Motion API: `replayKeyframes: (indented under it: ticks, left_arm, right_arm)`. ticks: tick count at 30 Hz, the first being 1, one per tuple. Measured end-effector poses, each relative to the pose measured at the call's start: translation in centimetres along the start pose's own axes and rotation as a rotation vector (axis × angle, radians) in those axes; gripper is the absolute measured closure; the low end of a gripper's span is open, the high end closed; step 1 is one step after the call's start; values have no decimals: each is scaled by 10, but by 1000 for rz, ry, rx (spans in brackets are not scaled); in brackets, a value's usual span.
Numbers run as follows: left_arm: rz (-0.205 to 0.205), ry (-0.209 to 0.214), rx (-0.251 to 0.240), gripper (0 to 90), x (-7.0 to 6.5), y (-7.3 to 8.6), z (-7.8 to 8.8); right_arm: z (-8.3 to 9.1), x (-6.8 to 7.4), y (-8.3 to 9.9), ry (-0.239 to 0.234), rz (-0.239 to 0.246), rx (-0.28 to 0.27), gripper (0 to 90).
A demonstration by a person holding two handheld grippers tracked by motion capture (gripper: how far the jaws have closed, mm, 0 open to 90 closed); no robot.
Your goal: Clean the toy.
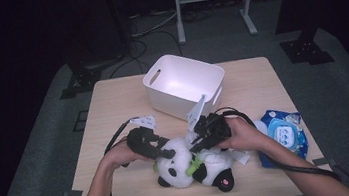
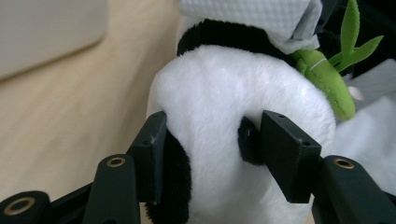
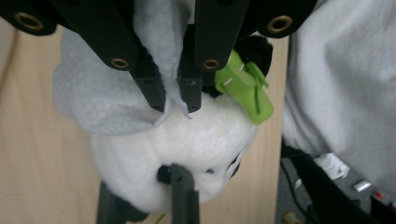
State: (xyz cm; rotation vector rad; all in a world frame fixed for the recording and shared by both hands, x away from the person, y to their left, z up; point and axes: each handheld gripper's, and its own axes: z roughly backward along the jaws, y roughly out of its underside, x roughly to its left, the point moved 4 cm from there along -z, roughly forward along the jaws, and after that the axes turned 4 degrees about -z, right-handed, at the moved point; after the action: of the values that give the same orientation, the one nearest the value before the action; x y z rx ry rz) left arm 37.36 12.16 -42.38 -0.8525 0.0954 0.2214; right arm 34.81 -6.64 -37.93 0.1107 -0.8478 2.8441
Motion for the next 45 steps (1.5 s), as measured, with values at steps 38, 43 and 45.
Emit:
replayKeyframes:
  ticks: [38, 43, 45]
  left_arm:
    - [-68, -50, 11, 381, -13, -3, 9]
    - [-117, -48, 16, 390, -20, -4, 9]
    - [-132, -47, 14, 395, -22, -3, 10]
  right_arm:
    - [19, -8, -19, 33, 17, -20, 827]
    - [7, 0, -42, 37, 63, -32, 826]
    - [-3, 1, -52, 30, 85, -21, 826]
